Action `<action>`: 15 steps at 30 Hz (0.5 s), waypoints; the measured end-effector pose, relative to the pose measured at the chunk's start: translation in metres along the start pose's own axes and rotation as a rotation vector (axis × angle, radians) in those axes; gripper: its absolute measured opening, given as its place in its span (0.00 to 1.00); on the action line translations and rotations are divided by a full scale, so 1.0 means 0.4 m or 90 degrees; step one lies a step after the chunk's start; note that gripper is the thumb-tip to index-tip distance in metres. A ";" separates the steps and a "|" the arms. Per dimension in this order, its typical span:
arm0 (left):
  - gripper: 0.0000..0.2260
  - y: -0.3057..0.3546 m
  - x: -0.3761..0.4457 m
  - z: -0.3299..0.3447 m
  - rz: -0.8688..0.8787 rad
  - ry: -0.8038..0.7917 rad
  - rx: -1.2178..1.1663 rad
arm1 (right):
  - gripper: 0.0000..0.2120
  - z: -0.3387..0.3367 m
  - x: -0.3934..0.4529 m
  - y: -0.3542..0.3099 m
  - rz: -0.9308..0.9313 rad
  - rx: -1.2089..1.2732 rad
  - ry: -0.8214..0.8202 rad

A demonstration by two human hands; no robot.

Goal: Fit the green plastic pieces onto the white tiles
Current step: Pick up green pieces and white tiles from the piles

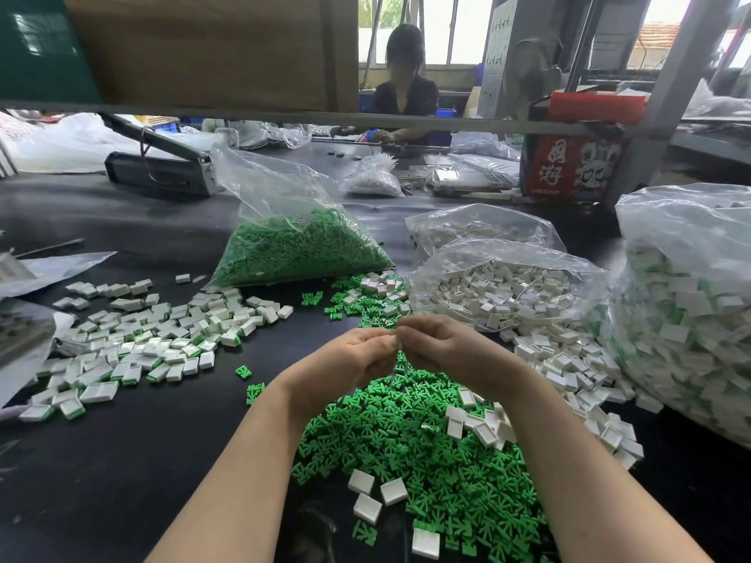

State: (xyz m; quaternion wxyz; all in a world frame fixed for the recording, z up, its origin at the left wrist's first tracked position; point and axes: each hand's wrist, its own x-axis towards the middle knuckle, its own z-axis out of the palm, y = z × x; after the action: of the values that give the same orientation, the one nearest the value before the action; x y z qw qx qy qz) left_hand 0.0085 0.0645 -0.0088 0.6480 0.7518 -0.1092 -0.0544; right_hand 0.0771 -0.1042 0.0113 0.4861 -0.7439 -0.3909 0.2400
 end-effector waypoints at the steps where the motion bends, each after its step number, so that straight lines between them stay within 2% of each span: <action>1: 0.10 -0.001 0.000 0.000 -0.001 0.005 0.003 | 0.11 -0.001 0.001 0.000 0.001 -0.012 0.003; 4: 0.12 0.002 0.003 0.003 0.020 0.031 -0.034 | 0.12 0.007 0.011 -0.006 -0.002 -0.005 0.050; 6: 0.11 0.007 0.005 0.006 0.036 0.064 -0.062 | 0.13 0.020 0.018 -0.017 -0.018 -0.020 0.118; 8: 0.11 0.009 0.009 0.005 0.046 0.109 -0.043 | 0.12 0.031 0.020 -0.032 -0.073 -0.172 0.187; 11: 0.14 0.006 0.014 0.003 0.059 0.174 -0.009 | 0.05 0.045 0.020 -0.050 -0.102 -0.441 0.200; 15: 0.12 0.002 0.017 0.017 0.041 0.192 -0.025 | 0.05 0.079 0.032 -0.058 -0.055 -0.551 0.207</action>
State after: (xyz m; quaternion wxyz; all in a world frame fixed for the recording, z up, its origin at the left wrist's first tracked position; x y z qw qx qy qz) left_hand 0.0137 0.0560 -0.0087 0.6730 0.7348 -0.0333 0.0777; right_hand 0.0534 -0.0716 0.0196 0.1953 -0.8894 -0.4044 -0.0855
